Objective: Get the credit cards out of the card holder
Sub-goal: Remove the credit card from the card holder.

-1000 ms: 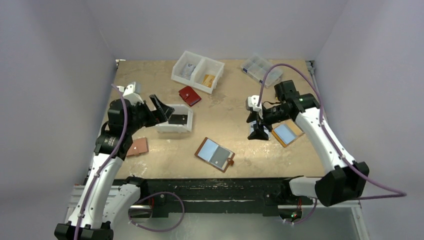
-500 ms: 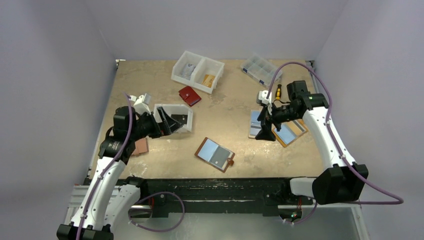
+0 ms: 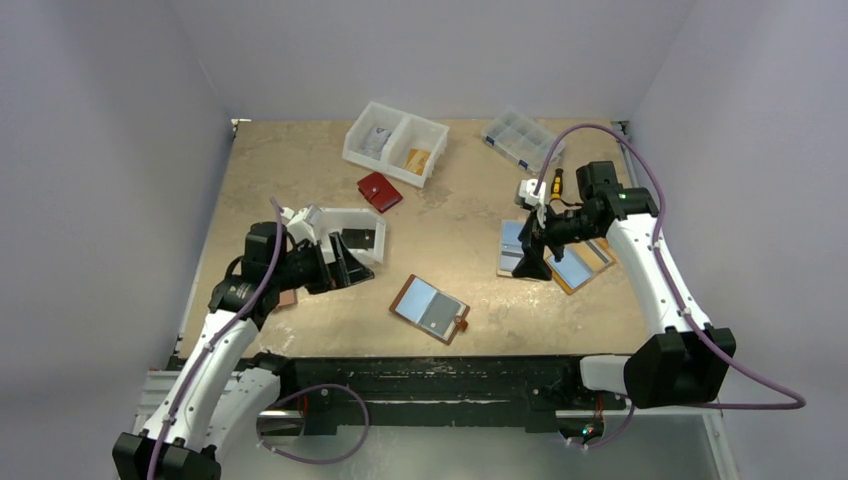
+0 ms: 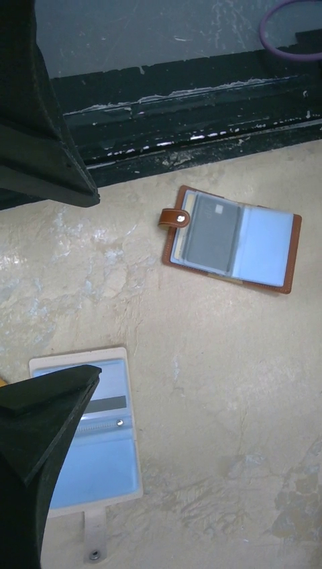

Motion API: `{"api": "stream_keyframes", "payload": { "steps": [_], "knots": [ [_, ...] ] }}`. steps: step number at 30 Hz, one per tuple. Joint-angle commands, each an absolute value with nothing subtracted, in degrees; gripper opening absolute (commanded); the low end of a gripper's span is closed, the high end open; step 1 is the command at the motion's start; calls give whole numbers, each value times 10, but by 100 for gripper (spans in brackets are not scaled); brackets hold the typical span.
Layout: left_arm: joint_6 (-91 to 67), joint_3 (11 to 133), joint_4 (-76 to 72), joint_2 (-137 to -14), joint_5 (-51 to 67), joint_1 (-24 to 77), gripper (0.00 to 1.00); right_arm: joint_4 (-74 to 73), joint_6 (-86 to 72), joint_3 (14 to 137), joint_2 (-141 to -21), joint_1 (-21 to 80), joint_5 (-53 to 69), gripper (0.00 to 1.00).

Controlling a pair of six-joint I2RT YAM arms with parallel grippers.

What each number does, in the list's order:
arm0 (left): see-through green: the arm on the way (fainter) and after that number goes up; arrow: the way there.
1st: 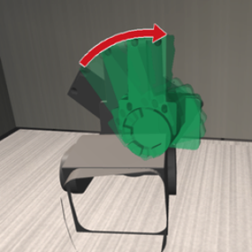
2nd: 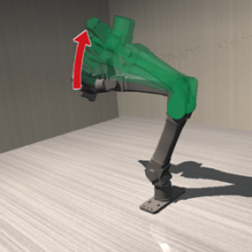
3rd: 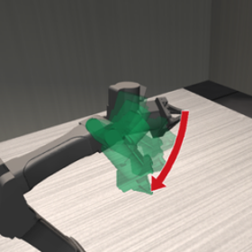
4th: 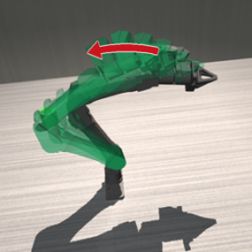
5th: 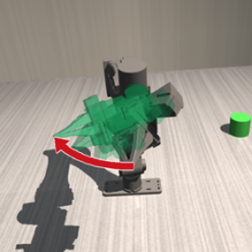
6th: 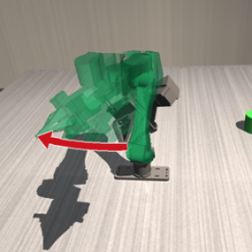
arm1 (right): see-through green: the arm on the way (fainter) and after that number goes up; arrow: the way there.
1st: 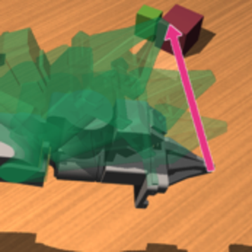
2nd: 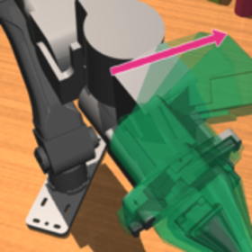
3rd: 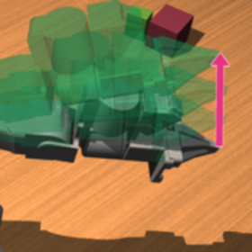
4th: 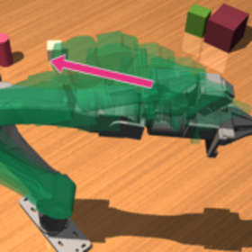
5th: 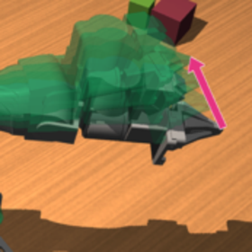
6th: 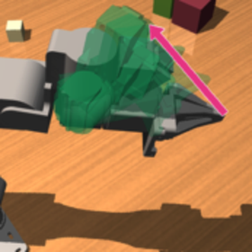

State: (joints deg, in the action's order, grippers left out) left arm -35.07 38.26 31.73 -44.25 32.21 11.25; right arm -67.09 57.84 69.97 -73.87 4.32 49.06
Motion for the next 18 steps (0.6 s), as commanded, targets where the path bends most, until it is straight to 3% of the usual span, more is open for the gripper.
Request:
{"api": "stream_keyframes", "payload": {
  "steps": [1, 11, 18],
  "knots": [
    [-380, 379, 308, -425, 307, 137, 94, -641, 533, 698, -739, 40, 519, 99],
    [-462, 365, 245, -447, 202, 282, 91, -603, 480, 721, -731, 40, 507, 99],
    [-501, 353, 187, -475, 129, 387, 91, -444, 234, 695, -735, 32, 326, 99]
  ]
}}
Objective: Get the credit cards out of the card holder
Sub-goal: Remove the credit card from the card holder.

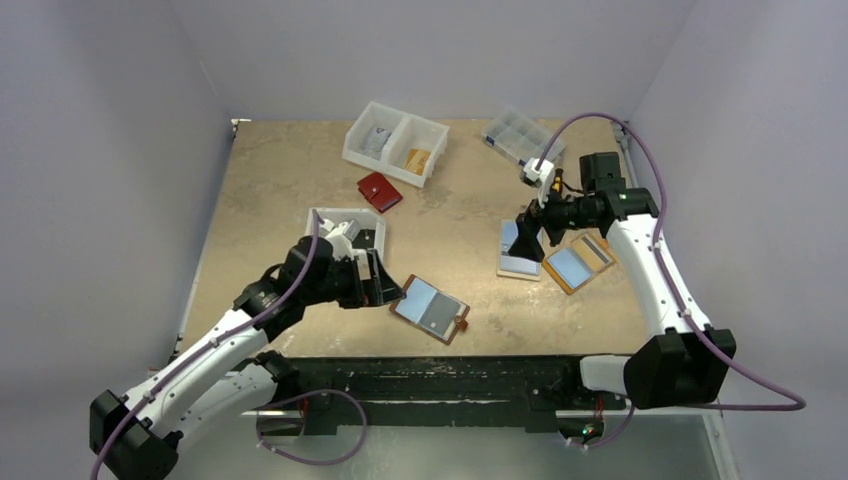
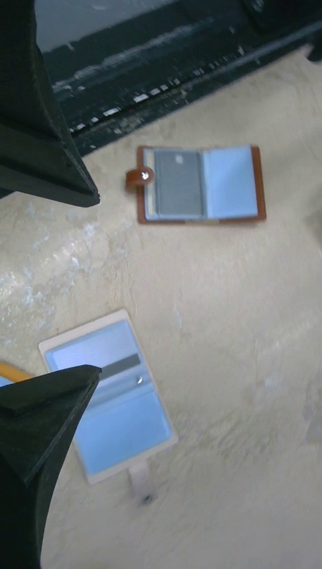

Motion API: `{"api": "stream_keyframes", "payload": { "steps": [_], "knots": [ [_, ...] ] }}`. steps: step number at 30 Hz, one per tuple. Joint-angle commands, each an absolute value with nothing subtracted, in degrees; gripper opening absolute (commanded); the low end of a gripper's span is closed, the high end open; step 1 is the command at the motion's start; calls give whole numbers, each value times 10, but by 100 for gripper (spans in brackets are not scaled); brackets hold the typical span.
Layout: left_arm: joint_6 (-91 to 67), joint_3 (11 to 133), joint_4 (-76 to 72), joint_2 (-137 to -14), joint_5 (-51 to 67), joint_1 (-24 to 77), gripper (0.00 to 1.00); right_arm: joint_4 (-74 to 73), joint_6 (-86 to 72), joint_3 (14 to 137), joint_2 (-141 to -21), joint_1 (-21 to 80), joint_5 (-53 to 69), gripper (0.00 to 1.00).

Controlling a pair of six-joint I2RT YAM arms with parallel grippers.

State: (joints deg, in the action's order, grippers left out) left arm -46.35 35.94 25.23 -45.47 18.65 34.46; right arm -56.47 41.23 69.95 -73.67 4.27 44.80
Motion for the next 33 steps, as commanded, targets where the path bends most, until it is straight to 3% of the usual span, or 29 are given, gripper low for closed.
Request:
{"api": "stream_keyframes", "payload": {
  "steps": [1, 4, 6, 12, 18, 21, 23, 26, 29, 33],
  "knots": [
    [-506, 354, 174, -487, 117, 405, 91, -451, 228, 693, -746, 22, 330, 99],
    [-511, 366, 151, -531, 75, 463, 91, -493, 263, 689, -782, -32, 428, 99],
    [-513, 379, 143, -564, 47, 498, 91, -494, 277, 686, -785, -38, 416, 99],
    [-534, 393, 116, -630, -26, 583, 91, -438, 298, 656, -729, -38, 416, 99],
    [-533, 418, 105, -690, -87, 648, 91, -360, 350, 577, -637, -38, 523, 99],
    [-527, 422, 89, -709, -105, 659, 91, -391, 372, 556, -659, -37, 583, 99],
    [-520, 425, 81, -713, -116, 662, 91, -516, 530, 579, -707, -30, 619, 99],
    [-507, 430, 84, -718, -126, 662, 91, -590, 628, 583, -738, -23, 646, 99],
    [-495, 446, 99, -728, -130, 663, 91, -570, 652, 556, -712, -12, 650, 99],
    [-492, 474, 140, -754, -147, 665, 91, -448, 560, 511, -673, 47, 619, 99]
  ]
}}
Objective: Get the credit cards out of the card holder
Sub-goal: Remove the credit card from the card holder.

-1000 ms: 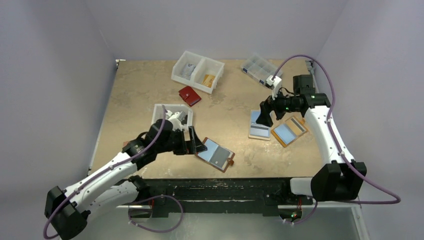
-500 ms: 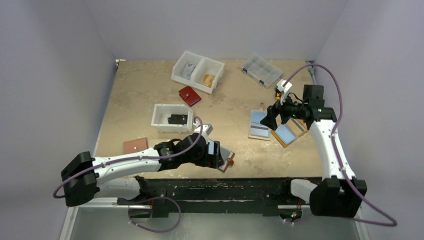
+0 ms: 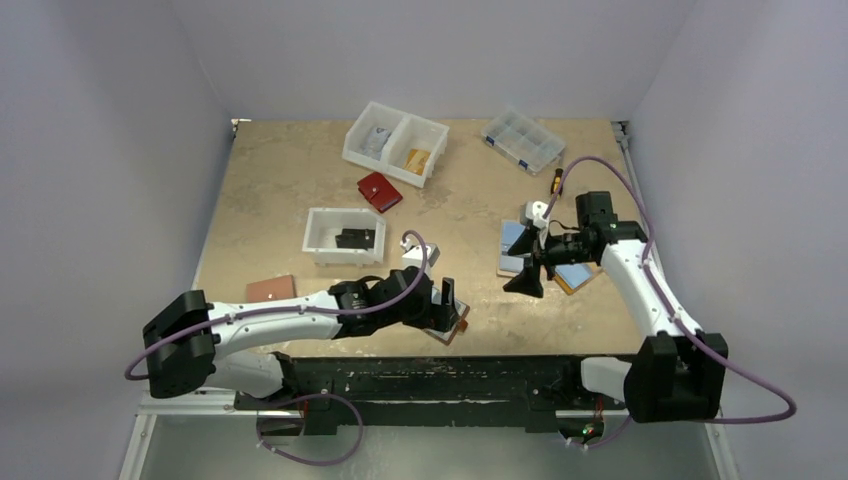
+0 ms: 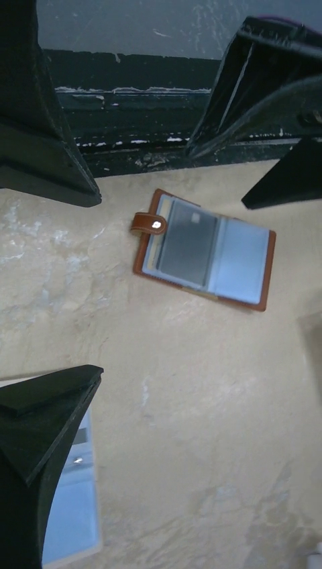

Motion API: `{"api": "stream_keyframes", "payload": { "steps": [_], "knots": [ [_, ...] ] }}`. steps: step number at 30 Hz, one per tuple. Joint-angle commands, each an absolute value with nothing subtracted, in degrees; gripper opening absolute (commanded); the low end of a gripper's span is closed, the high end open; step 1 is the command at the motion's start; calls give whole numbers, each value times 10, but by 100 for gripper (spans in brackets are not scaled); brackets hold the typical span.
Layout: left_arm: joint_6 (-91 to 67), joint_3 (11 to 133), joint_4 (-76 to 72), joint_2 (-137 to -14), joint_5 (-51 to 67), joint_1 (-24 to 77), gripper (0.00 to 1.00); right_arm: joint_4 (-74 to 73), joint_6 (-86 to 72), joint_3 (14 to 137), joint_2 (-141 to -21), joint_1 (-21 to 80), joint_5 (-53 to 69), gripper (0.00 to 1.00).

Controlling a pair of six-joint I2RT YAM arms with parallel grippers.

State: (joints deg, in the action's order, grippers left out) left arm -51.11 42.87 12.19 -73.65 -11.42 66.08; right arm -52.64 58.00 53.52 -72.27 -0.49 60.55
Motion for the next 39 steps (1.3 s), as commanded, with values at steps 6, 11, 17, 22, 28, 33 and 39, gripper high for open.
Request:
{"api": "stream_keyframes", "payload": {
  "steps": [6, 11, 17, 22, 28, 33, 39],
  "knots": [
    [-520, 493, 186, -785, -221, 681, 82, -391, 530, 499, -689, 65, 597, 99],
    [-512, 542, 249, -842, -239, 690, 75, -383, 521, 485, -693, 65, 583, 99],
    [-457, 578, 259, -891, -221, 696, 71, -374, 517, 470, -690, 63, 578, 99],
    [-445, 589, 268, -920, -221, 699, 71, -375, 517, 473, -698, 63, 583, 99],
    [-431, 614, 286, -944, -239, 716, 74, -383, 524, 478, -719, 62, 588, 99],
    [-428, 618, 284, -960, -239, 719, 75, -396, 534, 485, -734, 62, 590, 99],
    [-433, 630, 304, -977, -263, 720, 74, -398, 538, 484, -735, 62, 589, 99]
  ]
}}
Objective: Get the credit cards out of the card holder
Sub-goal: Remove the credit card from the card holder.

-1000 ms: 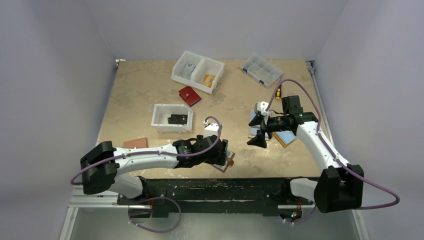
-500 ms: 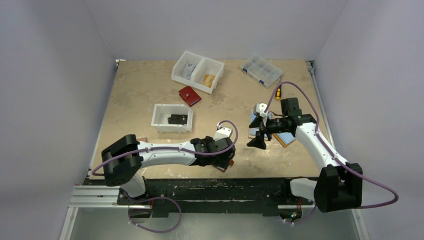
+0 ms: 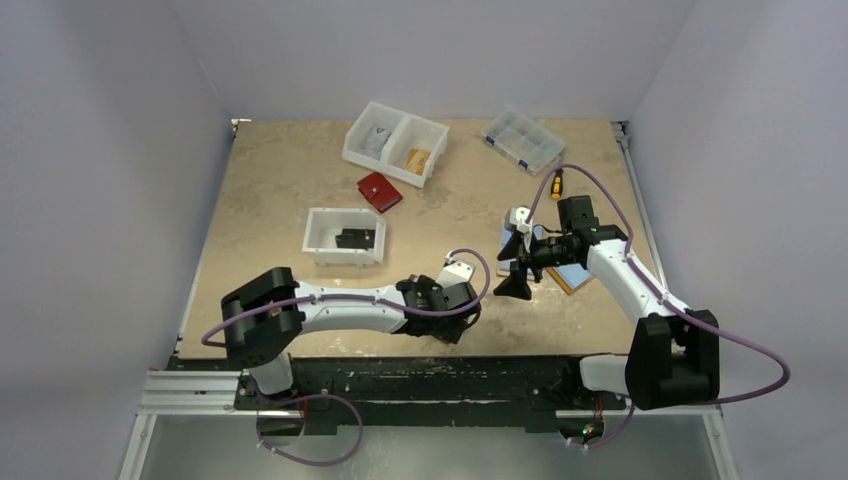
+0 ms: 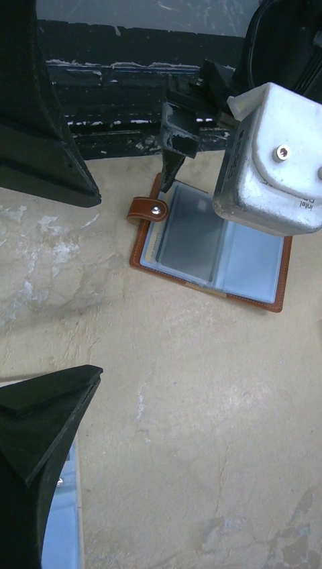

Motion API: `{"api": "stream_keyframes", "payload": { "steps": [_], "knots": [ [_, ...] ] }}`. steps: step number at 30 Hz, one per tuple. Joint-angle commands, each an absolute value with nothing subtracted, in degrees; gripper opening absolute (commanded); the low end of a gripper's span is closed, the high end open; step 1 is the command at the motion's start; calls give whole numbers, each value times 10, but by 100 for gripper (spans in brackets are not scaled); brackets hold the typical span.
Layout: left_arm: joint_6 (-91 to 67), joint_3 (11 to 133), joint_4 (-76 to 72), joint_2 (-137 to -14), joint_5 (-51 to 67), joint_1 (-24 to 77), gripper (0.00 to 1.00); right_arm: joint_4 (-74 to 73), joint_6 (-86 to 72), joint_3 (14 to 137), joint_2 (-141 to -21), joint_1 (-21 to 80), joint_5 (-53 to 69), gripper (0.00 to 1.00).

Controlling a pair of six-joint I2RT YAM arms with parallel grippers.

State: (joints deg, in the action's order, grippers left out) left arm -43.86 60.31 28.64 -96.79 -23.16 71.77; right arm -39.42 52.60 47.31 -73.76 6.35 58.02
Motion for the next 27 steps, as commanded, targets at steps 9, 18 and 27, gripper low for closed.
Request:
{"api": "stream_keyframes", "payload": {
  "steps": [9, 18, 27],
  "knots": [
    [-426, 632, 301, -993, -262, 720, 69, -405, 543, 486, -740, 62, 589, 99],
    [-431, 626, 295, -1008, -260, 720, 66, -412, 548, 488, -742, 62, 588, 99],
    [-450, 600, 280, -989, -246, 718, 47, -421, 555, 489, -744, 62, 590, 99]
  ]
}}
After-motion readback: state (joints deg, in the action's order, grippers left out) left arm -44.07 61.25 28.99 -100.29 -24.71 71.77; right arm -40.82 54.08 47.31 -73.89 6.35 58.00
